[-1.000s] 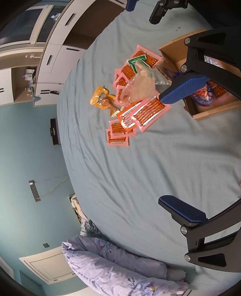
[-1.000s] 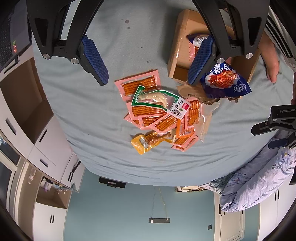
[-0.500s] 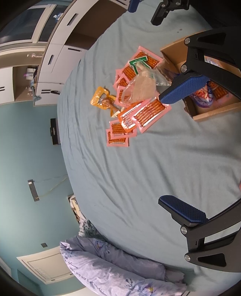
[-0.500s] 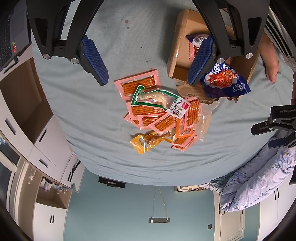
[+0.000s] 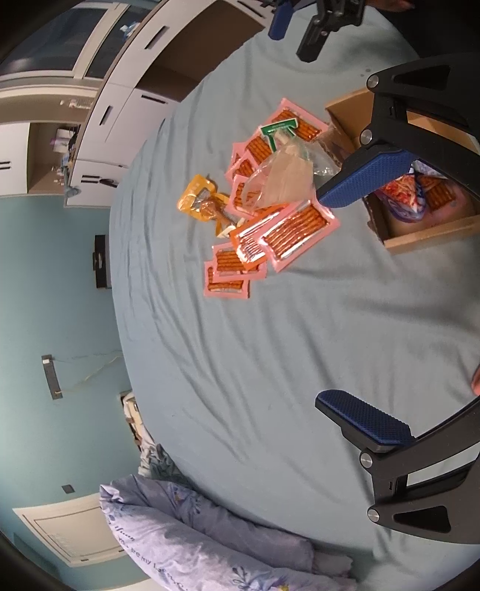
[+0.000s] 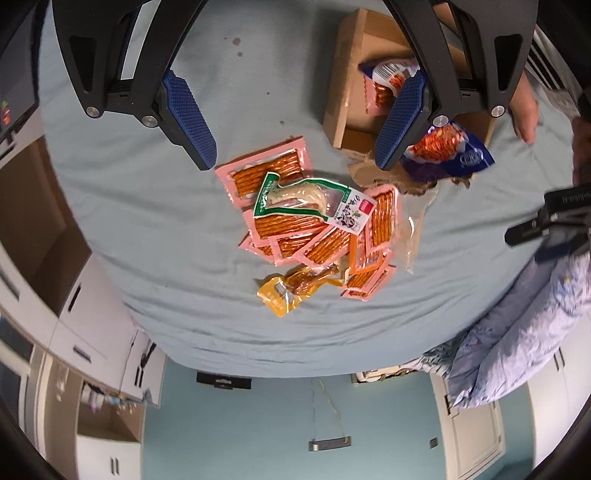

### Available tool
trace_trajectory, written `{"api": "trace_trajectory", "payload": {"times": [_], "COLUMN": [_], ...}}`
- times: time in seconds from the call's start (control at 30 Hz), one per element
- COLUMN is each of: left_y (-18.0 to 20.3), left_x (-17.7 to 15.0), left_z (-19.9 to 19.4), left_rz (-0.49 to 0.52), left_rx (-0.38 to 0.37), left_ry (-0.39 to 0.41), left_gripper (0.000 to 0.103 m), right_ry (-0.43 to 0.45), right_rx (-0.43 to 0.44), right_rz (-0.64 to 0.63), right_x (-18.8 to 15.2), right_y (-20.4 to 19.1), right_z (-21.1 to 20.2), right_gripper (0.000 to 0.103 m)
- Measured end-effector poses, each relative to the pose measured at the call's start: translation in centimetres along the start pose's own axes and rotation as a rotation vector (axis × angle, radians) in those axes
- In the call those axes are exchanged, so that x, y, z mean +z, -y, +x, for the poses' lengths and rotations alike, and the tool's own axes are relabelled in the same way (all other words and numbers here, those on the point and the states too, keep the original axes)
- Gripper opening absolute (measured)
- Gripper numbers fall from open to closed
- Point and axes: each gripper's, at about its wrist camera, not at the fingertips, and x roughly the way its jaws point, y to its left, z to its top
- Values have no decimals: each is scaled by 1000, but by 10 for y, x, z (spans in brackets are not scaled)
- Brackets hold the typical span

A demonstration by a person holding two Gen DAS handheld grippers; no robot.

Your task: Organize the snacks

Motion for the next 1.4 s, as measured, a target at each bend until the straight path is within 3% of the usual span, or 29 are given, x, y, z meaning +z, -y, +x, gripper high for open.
{"api": "trace_trajectory", "payload": {"times": [0.67,0.9,1.23,1.4], "left_y": [1,9,12,14], "left_x": [10,10,12,13], "left_z": [17,18,25,28], "left_rz": [10,44,45,52], "left_rx": [2,9,-13,-15], "left_ry": [-34,-37,-58,-66], "left_gripper": [101,101,101,101], "right_ry": [-99,-134,-99,-147], "right_rx": [8,-18,-40,0], "right_rz": [206,209,192,224], "right_x": [33,42,49,56], "right_y": [42,43,39,42], "right_z": [64,87,104,122], "right_gripper": [87,87,87,87]}}
